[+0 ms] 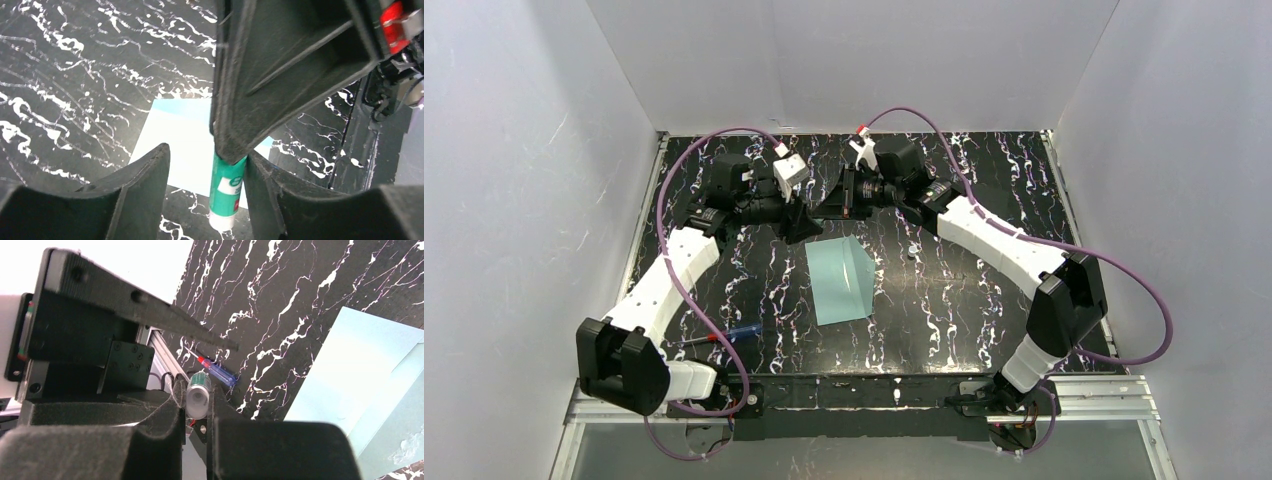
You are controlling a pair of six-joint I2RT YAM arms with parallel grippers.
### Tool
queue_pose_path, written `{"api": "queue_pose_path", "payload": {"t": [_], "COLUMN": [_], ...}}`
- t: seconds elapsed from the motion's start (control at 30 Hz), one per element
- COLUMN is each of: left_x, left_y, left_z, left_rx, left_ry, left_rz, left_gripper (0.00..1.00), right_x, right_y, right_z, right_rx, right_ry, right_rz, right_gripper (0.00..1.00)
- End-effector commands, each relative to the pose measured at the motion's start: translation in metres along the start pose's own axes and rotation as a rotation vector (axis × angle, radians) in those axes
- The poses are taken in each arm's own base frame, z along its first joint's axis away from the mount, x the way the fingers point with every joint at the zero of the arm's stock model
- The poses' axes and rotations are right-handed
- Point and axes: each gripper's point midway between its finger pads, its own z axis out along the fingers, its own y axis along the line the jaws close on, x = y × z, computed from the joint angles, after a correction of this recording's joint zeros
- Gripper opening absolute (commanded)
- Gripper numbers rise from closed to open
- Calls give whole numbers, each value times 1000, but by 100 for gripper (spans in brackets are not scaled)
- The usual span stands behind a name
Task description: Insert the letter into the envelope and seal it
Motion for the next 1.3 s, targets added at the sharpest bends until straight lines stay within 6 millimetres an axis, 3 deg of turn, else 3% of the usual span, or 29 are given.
{"api": "queue_pose_path", "payload": {"t": [0.0, 0.2, 0.4, 0.67, 0.77, 0.83, 0.9, 0.97, 1.1, 1.27], "left_x": [3, 14, 9, -7, -5, -4, -1, 0, -11, -13], "left_y": [6, -3, -5, -4, -3, -3, 1, 6, 4, -1], "left_z": [-8, -8, -7, -5, -3, -2, -2, -2, 3, 8], "left_rx": [-85, -45, -24, -13, -6, -4, -20, -44, -14, 37], "left_ry": [3, 16, 0, -50, -48, -43, -29, -19, -37, -45], "left_rz": [-9, -19, 0, 19, 4, 0, 1, -5, -67, -93], "left_gripper": [56, 55, 36, 31, 21, 10, 4, 0, 0, 0], "right_x": [-31, -32, -28, -26, -26, -25, -24, -25, -18, -16], "right_y": [30, 33, 30, 28, 29, 30, 31, 31, 22, 13], "right_z": [-21, -26, -23, -19, -18, -19, -22, -23, -14, -5], "right_rx": [-71, -87, -88, -95, -107, -112, -109, -106, -79, -61], "right_ry": [-103, -95, -73, -62, -62, -59, -66, -69, -20, -13], "right_rz": [3, 23, 33, 35, 34, 36, 40, 44, 65, 84], "right_gripper": [1, 1, 1, 1, 4, 24, 53, 63, 47, 41]}}
